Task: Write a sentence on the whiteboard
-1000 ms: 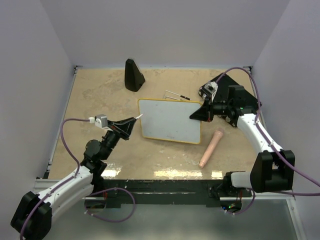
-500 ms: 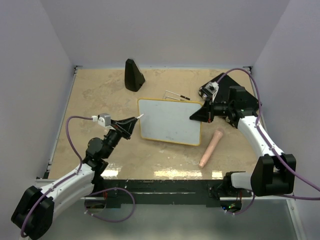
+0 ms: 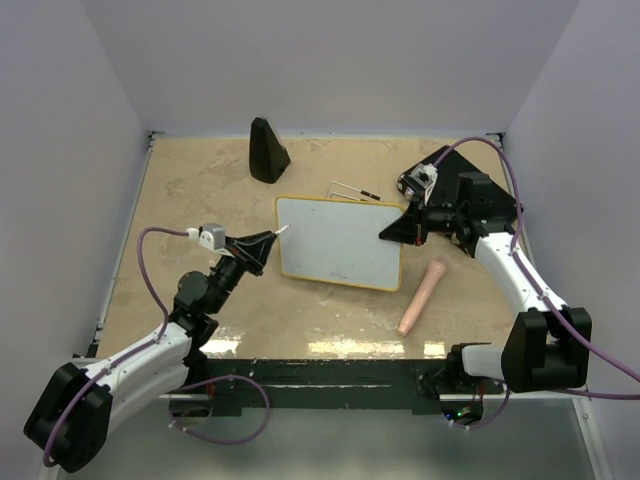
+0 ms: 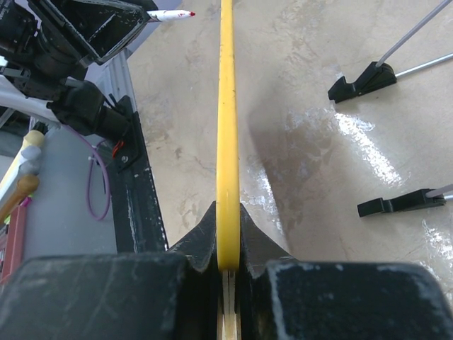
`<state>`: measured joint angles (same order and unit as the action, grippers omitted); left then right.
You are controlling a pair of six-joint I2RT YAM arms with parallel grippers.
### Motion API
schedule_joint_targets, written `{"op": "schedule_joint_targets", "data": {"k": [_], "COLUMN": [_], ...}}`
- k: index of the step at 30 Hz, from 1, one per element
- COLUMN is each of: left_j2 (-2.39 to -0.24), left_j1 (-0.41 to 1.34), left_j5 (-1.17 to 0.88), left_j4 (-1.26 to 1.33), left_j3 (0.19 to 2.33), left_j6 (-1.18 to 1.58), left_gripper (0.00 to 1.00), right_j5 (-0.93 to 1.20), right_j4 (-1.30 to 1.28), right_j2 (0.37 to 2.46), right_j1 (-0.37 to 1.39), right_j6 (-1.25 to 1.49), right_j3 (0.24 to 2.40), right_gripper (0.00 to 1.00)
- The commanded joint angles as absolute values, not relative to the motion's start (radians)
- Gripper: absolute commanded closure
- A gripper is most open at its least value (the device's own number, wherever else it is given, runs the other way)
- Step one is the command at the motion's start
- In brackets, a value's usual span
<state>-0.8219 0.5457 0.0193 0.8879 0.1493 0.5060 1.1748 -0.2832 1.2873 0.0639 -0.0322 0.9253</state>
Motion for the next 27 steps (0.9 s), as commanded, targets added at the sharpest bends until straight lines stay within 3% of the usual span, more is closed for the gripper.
{"op": "schedule_joint_targets", "data": {"k": [1,27], "left_j2": [-0.847,-0.905], "left_j1": [0.551,0.549], "left_j5": [0.029,0.040], "left_j4": [0.980,1.006], "left_j3": [0.192,0.198], "left_j6": [0.457,0.420], "left_gripper": [1.00,1.00], "right_j5": [1.269,1.281], "right_j4": [-0.219,-0.215], "right_j2": [1.250,1.249], "right_j1": [0.061,0.058], "right_j6": [-0.008,-0.008], "right_j3": [0.931,0.927], "right_gripper": [1.00,1.00]}}
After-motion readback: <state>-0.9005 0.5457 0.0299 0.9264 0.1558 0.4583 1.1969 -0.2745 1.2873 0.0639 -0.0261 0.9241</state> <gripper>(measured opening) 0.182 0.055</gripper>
